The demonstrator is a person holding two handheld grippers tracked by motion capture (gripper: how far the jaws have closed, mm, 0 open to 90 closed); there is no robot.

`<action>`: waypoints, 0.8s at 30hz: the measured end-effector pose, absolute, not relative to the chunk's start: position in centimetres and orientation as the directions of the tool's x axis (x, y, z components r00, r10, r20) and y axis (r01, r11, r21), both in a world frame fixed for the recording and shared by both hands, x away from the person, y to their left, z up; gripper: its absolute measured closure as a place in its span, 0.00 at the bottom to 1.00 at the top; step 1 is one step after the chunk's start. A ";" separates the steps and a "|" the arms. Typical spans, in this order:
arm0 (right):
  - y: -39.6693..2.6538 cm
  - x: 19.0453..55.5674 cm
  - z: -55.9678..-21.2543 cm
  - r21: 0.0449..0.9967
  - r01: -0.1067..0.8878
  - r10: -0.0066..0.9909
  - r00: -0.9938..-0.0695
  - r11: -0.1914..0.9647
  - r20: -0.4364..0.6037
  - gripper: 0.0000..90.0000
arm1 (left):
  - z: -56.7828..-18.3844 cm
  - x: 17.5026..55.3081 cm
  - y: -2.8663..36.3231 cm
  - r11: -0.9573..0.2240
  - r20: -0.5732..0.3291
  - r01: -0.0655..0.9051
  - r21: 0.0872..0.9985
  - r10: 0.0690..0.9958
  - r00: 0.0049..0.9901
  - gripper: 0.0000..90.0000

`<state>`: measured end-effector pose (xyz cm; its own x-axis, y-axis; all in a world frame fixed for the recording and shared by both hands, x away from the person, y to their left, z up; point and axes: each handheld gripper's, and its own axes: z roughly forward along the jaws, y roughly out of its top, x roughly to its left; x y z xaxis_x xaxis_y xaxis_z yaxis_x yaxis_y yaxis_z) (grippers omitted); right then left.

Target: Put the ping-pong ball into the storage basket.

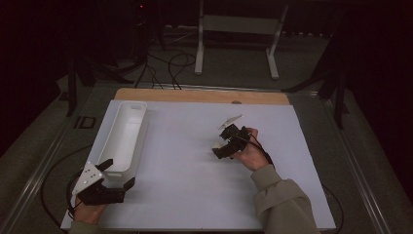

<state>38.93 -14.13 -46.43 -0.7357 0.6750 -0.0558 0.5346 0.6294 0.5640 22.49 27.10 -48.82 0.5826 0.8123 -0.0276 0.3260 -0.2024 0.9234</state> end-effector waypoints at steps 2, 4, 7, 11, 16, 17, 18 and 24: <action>-14.0 39.0 -46.5 0.559 0.539 0.677 -0.734 0.630 -0.055 0.08 | -48.8 22.5 27.1 -0.202 -0.028 0.326 0.924 0.812 0.582 0.00; -13.9 39.1 -46.6 0.556 0.540 0.676 -0.735 0.632 -0.055 0.08 | -48.8 22.5 27.1 -0.202 -0.028 0.326 0.923 0.812 0.582 0.00; -13.6 39.2 -46.8 0.551 0.542 0.675 -0.736 0.634 -0.054 0.08 | -48.8 22.5 27.1 -0.202 -0.028 0.326 0.923 0.812 0.583 0.00; -13.4 39.3 -47.0 0.549 0.543 0.675 -0.736 0.635 -0.054 0.08 | -48.8 22.5 27.1 -0.202 -0.029 0.326 0.923 0.812 0.583 0.00; -13.2 39.5 -47.3 0.544 0.547 0.676 -0.735 0.636 -0.052 0.08 | -48.8 22.5 27.1 -0.202 -0.029 0.326 0.923 0.812 0.583 0.00; -13.1 39.5 -47.3 0.544 0.546 0.676 -0.735 0.637 -0.054 0.08 | -48.8 22.5 27.1 -0.202 -0.028 0.326 0.923 0.812 0.583 0.00; -13.1 39.5 -47.3 0.543 0.549 0.678 -0.733 0.635 -0.052 0.08 | -48.8 22.5 27.1 -0.202 -0.029 0.326 0.923 0.812 0.583 0.00; -12.8 39.7 -47.6 0.539 0.554 0.681 -0.730 0.634 -0.052 0.08 | -48.8 22.5 27.1 -0.202 -0.028 0.326 0.923 0.812 0.583 0.00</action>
<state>39.74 -12.84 -47.60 -0.7301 0.6814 -0.0518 0.5539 0.6345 0.5391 22.49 27.11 -48.82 0.5835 0.8116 -0.0284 0.3261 -0.2021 0.9235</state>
